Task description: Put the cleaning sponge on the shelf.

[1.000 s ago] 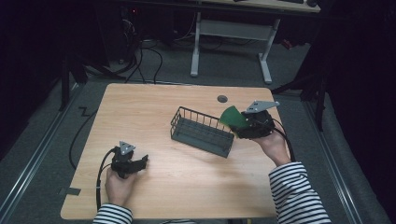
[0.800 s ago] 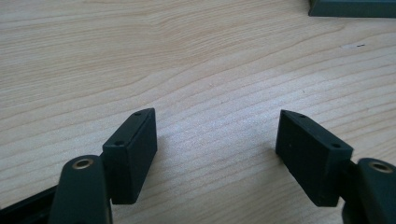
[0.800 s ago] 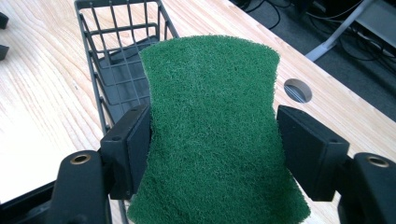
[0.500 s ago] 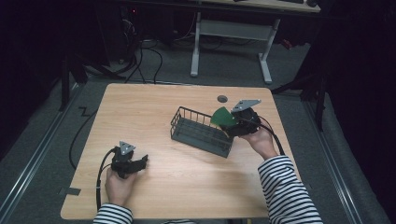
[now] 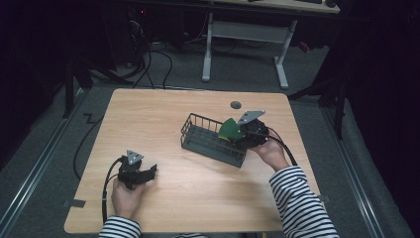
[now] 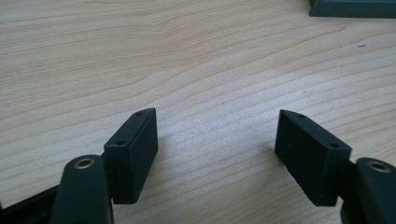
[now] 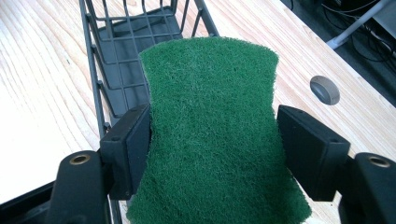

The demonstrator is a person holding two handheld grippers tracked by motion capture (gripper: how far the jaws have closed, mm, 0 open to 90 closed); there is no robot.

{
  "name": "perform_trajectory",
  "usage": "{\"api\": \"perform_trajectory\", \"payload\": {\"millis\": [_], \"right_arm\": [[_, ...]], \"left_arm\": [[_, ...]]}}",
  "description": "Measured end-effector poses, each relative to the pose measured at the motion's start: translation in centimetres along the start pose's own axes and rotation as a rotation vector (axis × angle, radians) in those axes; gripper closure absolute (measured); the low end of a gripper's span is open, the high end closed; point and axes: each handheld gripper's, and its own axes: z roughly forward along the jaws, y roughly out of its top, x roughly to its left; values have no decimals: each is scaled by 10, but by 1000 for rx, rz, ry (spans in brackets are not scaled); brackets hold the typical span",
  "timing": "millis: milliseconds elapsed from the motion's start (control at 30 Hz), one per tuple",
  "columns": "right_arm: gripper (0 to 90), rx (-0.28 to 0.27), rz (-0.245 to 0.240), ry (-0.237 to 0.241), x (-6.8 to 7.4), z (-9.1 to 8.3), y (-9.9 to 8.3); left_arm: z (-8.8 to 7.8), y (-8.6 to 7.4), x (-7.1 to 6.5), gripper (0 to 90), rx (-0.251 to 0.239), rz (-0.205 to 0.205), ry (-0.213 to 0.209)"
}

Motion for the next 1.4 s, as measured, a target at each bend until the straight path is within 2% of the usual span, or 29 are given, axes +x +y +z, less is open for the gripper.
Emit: {"api": "perform_trajectory", "payload": {"millis": [467,667,900,1100,1400], "right_arm": [[271,27,4,53,1,2,-2],[264,24,5,61,1,1,-1],[291,24,2,45,1,1,-1],[291,44,-25,29,5,3,-1],[267,23,5,59,3,-1,-2]], "left_arm": [[0,0,0,304,0,0,0],[0,0,0,304,0,-1,0],[0,0,0,304,0,-1,0],[0,0,0,304,-1,-1,0],[0,0,0,304,-2,-2,0]]}}
